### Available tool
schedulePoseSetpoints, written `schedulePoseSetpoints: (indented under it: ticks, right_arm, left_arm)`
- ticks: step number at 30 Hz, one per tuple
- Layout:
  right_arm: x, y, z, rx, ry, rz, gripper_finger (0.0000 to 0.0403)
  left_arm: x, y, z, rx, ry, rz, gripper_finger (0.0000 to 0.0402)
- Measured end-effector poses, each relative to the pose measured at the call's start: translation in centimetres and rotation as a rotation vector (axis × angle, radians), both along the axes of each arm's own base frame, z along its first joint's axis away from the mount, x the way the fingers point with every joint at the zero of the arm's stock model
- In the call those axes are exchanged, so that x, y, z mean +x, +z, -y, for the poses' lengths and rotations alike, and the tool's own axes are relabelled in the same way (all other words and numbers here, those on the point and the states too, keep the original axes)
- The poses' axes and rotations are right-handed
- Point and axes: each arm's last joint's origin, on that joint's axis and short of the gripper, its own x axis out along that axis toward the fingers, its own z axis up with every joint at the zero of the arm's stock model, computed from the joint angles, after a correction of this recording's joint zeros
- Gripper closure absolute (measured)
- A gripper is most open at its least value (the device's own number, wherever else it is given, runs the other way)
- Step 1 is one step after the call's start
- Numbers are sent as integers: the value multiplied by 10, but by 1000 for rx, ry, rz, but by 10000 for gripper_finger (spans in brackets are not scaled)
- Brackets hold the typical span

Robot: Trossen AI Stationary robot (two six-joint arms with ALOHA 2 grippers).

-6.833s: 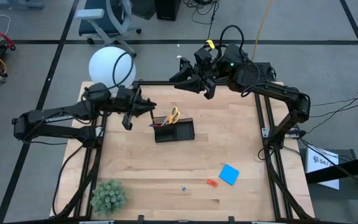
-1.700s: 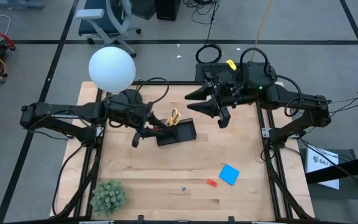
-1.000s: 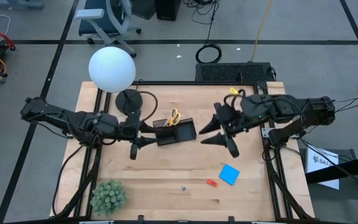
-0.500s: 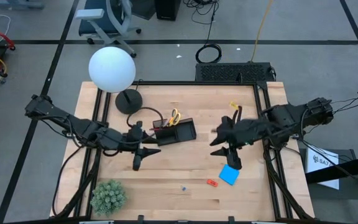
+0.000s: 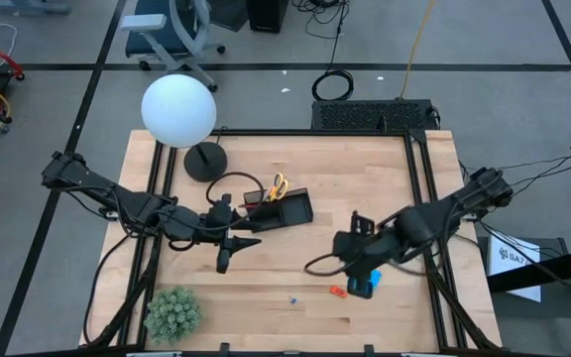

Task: Pick and place office supplies into organizer
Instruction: Put the orange eraser into the black organizer

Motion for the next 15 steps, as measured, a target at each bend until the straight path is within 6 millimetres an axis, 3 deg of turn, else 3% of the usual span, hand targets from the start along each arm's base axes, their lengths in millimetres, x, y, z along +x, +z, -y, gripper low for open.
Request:
schedulePoseSetpoints:
  ticks: [15]
  right_arm:
    - [50, -78, -36, -88, -21, -132, 248]
  left_arm:
    - [1, 7, 4, -37, -84, 65, 241]
